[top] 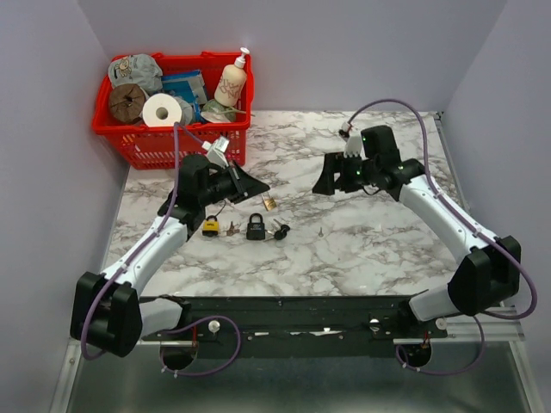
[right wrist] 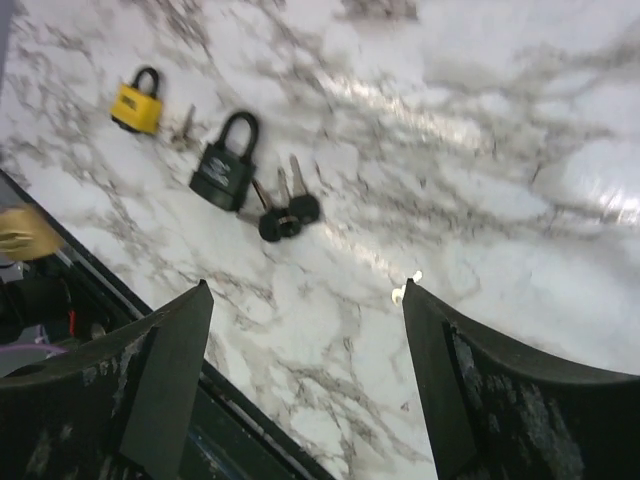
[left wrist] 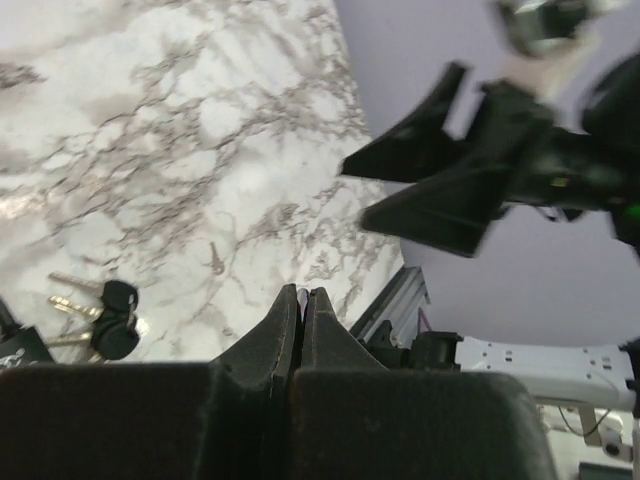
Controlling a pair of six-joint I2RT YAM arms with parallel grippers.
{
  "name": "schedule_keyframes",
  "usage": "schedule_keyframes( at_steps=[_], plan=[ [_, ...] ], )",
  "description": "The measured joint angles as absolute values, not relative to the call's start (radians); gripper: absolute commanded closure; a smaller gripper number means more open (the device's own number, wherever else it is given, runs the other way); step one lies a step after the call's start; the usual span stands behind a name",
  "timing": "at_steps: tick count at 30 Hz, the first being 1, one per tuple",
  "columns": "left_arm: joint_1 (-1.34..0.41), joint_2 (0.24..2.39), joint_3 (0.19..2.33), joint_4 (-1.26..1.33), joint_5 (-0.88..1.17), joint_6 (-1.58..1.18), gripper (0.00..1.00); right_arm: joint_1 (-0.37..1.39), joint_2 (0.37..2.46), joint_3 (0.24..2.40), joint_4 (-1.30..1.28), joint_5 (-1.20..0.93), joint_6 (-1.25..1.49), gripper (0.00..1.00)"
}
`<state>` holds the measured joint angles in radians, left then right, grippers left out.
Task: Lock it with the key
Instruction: Place the key at the center of the board, then place the lock at the center of the board.
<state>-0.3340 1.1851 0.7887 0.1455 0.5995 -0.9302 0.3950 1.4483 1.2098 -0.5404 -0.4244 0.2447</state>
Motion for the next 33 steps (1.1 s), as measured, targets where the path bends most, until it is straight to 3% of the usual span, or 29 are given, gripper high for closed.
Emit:
schedule_keyframes(
  at_steps=[12, 25, 33],
  plan=[
    [-0.396, 1.338, 0.839, -0.024, 0.482, -0.954, 1.0, 0.659, 1.564, 1.356, -0.609, -0.346, 0.233, 0.09],
    [-0.41, 1.338, 0.802, 0.131, 0.537, -1.068, 1.0, 0.71, 1.605, 1.377, -0.62, -0.383, 0.305, 0.29],
    [-0.415, 1.335, 0.8, 0.157, 0.548, -1.088, 1.0, 0.712, 1.618, 1.384, -0.61, -0.412, 0.326, 0.33]
  ],
)
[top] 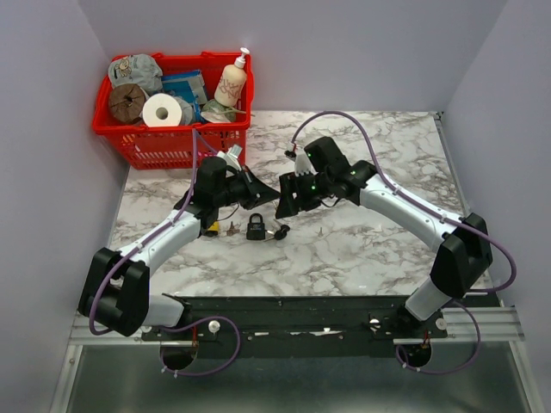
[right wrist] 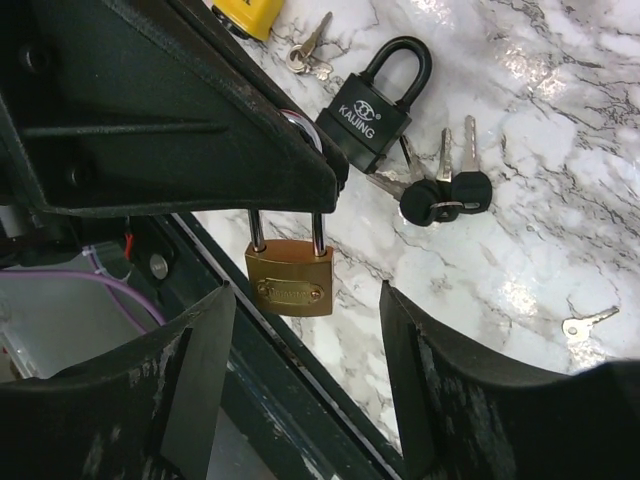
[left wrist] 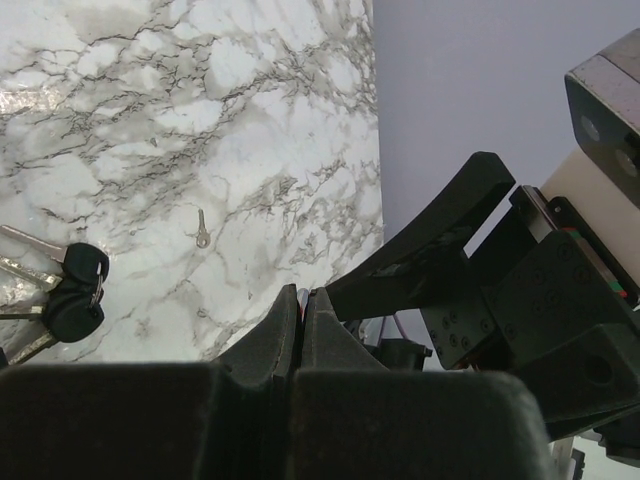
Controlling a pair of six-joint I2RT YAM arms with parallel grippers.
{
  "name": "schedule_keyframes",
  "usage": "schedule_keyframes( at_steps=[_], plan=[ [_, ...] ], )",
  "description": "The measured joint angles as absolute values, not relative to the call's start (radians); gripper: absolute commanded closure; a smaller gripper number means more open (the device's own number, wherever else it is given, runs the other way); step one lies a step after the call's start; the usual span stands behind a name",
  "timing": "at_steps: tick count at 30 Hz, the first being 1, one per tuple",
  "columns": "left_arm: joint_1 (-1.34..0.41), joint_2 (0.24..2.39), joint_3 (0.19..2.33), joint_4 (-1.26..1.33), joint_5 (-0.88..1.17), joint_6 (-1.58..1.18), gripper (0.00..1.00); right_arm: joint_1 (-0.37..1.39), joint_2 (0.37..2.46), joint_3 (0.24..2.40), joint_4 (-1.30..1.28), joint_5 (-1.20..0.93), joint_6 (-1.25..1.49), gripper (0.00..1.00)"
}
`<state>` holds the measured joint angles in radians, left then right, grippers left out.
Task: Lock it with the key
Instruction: Place the lock at the center of the board.
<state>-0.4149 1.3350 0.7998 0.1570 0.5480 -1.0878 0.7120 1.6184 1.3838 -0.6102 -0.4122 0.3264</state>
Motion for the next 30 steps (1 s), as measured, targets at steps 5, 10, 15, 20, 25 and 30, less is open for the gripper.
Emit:
schedule_keyframes(
  at_steps=[5, 10, 15, 20, 25, 30],
  plan=[
    [-0.422, 1.334, 0.799, 0.163, 0.551, -1.09, 1.0, 0.712, 1.625, 1.385, -0.601, -0.423, 0.337, 0.44],
    [-0.43, 1.334, 0.8, 0.171, 0.553, -1.093, 1.0, 0.712, 1.625, 1.388, -0.599, -0.432, 0.342, 0.52],
    [-0.435, 1.334, 0.799, 0.174, 0.556, -1.093, 0.98, 0.713, 1.625, 1.389, -0.599, -0.435, 0.343, 0.91],
    [-0.434, 1.335, 0.8, 0.171, 0.556, -1.087, 0.34, 0.712, 1.625, 1.389, -0.601, -0.436, 0.348, 0.99],
    [-0.43, 1.333, 0.824, 0.097, 0.532, -1.048, 0.01, 0.714, 1.612, 1.354, -0.595, -0.381, 0.374, 0.99],
    [-0.386, 1.276, 0.847, -0.011, 0.508, -0.973, 0.01, 0.708, 1.562, 1.214, -0.599, -0.286, 0.384, 0.99]
  ],
)
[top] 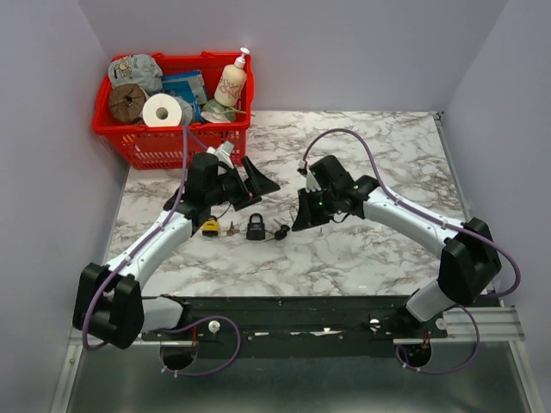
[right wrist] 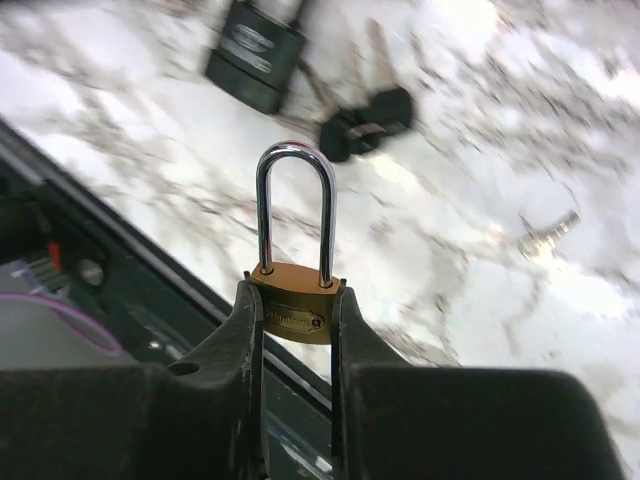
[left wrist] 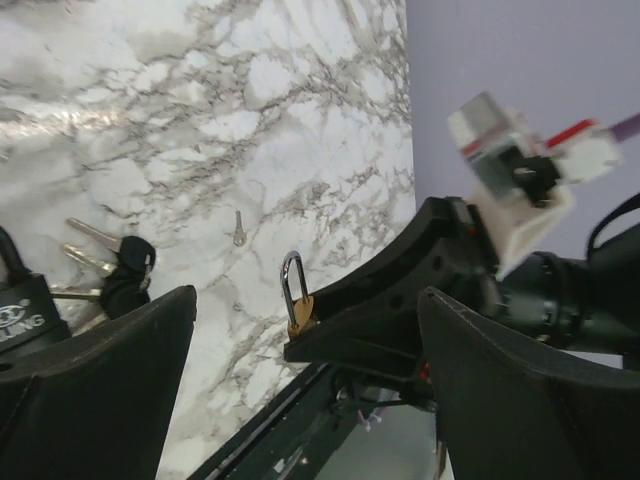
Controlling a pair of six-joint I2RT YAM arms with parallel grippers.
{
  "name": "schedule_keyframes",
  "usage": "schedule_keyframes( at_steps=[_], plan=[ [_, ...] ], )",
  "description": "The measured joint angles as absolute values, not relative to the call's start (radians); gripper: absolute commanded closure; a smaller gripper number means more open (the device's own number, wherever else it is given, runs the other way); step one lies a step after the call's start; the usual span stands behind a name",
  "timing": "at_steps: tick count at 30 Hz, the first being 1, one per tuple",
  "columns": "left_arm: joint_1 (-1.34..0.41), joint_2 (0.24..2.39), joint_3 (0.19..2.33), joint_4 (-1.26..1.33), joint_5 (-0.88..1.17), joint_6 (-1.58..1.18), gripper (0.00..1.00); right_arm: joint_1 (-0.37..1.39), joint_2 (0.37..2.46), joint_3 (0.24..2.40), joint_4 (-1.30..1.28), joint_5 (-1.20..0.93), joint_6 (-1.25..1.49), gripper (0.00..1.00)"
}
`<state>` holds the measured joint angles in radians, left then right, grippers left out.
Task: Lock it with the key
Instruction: Place the lock at the center of the board.
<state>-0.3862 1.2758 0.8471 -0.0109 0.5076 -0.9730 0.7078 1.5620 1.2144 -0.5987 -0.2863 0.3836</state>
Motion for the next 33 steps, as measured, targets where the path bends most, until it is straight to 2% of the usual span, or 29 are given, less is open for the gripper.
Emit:
schedule_keyframes(
  at_steps=[4, 10, 18, 33],
  plan=[
    [-0.334, 1.185, 0.848, -0.082, 0.475, -0.915, 0.01, 0.704, 1.561, 1.148, -0.617, -0.211, 0.394, 0.99],
    [-0.291, 1.108, 0.861, -0.128, 0.44, -0.856, 0.01, 0.702, 1.639, 1.184, -0.628, -0.149, 0.434, 0.99],
    [-0.261, 1.096, 0.861, -0.141, 0.427, -0.844, 0.01, 0.702, 1.768, 1.251, -0.672, -0.078, 0.516, 0.99],
    [-0.25, 1.096, 0.857, -0.137, 0.426, -0.861, 0.01, 0.713, 1.84, 1.297, -0.713, -0.019, 0.625, 0.99]
  ],
)
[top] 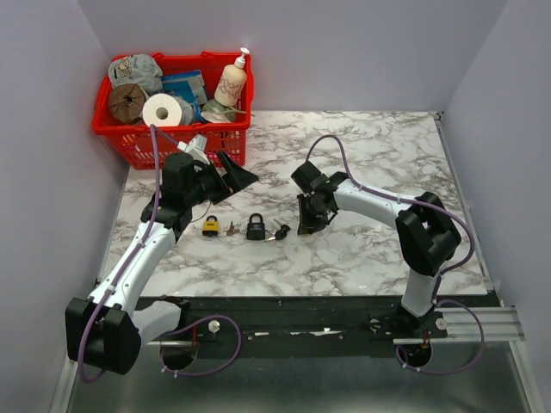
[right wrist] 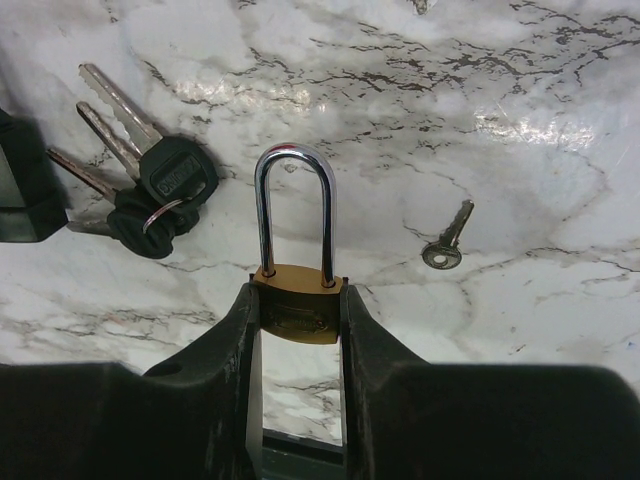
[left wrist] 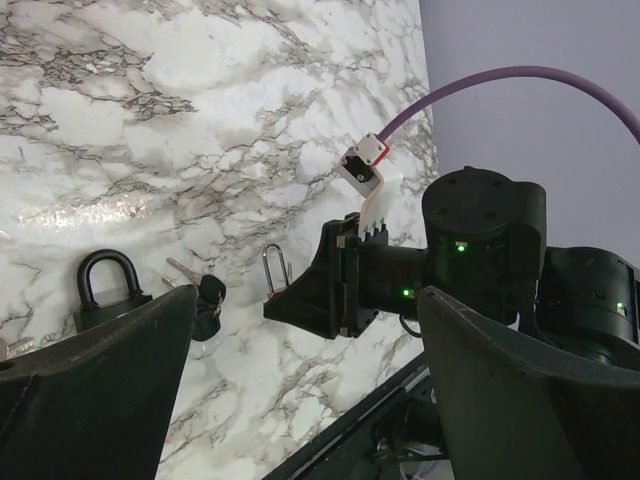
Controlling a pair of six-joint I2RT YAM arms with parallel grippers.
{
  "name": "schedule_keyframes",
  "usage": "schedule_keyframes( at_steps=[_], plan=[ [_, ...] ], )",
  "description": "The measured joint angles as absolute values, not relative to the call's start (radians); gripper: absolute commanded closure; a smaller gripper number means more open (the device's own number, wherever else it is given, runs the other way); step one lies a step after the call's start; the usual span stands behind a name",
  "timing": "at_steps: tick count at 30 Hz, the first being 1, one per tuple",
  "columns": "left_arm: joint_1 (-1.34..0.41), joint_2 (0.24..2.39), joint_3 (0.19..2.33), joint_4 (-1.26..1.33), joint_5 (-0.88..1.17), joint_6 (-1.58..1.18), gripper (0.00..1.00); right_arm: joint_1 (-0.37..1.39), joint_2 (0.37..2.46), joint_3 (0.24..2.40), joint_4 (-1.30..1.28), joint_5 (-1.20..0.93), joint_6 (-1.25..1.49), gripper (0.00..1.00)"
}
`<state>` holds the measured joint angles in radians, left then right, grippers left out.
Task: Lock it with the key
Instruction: Place the lock at the center of the board.
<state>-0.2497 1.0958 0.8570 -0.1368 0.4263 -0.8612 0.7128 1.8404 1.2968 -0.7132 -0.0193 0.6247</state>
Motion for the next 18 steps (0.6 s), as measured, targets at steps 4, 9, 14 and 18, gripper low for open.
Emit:
schedule_keyframes(
  at_steps=[4, 9, 14, 18],
  plan=[
    [-0.249, 1.096, 0.849, -0.136, 0.426, -0.864, 0.01, 0.722, 1.858, 1.322, -0.724, -0.001, 0.632, 0.99],
    [-0.245, 1.096, 0.837, -0.136, 0.426, -0.866, 0.01, 0.733, 1.867, 1.334, -0.727, 0.018, 0.633, 0.99],
    [-0.241, 1.096, 0.833, -0.136, 0.426, -0.869, 0.01, 0.741, 1.881, 1.335, -0.729, 0.038, 0.638, 0.99],
    [-0.241, 1.095, 0.827, -0.13, 0.426, -0.876, 0.01, 0.747, 1.894, 1.34, -0.734, 0.051, 0.64, 0.98]
  ],
)
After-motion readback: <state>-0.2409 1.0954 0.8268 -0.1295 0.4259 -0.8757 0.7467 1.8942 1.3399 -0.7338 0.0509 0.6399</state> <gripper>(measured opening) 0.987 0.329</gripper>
